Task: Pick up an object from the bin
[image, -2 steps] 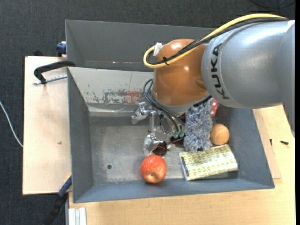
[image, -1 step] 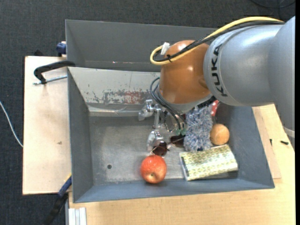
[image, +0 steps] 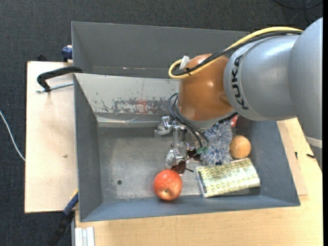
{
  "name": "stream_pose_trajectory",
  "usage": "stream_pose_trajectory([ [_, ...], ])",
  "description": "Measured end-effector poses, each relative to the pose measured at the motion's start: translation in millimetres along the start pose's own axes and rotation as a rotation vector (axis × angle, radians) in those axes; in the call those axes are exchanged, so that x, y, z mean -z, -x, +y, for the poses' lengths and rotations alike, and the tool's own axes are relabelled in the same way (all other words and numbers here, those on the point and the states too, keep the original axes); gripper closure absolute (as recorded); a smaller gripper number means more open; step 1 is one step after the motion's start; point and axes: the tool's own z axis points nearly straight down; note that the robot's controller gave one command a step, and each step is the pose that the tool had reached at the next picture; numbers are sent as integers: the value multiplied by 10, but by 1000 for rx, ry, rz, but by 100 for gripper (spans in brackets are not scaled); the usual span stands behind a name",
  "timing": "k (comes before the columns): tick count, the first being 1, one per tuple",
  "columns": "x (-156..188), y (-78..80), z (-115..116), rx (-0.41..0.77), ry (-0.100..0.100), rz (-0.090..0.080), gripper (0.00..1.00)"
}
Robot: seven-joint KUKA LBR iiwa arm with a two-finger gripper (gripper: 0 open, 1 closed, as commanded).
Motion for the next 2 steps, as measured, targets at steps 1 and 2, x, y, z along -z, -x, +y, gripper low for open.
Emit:
stream_pose_trajectory([
  [1, -56, -232, -164, 268, 0, -2, 0],
  [2, -58, -575, -543, 128, 1, -1, 0],
])
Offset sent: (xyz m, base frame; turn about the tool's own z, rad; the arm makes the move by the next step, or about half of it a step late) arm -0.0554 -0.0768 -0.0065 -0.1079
